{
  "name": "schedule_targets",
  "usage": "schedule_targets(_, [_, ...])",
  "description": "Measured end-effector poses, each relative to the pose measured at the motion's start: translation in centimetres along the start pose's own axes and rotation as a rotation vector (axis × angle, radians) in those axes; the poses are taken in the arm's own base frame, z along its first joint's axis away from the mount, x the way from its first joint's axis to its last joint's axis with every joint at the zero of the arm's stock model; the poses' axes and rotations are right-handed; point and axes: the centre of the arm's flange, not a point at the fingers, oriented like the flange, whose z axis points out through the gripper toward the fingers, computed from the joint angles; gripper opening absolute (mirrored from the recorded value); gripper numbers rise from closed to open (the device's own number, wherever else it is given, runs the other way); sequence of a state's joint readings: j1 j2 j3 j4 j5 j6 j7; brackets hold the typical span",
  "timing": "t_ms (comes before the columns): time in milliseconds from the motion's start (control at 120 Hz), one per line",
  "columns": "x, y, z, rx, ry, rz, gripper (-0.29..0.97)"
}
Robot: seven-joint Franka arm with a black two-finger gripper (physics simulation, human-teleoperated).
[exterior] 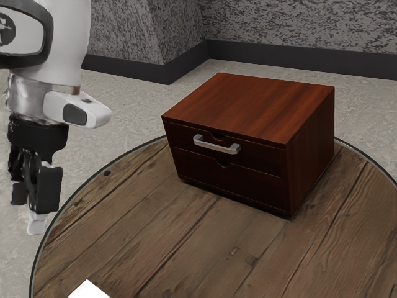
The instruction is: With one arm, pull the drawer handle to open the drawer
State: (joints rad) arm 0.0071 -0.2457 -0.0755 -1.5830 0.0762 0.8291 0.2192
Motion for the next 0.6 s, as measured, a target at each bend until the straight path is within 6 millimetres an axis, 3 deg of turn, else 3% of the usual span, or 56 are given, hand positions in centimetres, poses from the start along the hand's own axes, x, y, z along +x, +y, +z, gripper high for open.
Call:
schedule_targets(225, [11.7, -3.5, -0.4, 0.207, 0.226, 0.215, 0.68])
schedule_targets(325, [15.5, -3.0, -0.7, 0.332, 0.327, 0.373, 0.68])
schedule_targets(433, [18.0, -2.9, -1.7, 0.386, 0.449, 0.527, 0.68])
schedule_targets(600, [20.3, -4.5, -2.7, 0.521, 0.528, 0.677, 0.67])
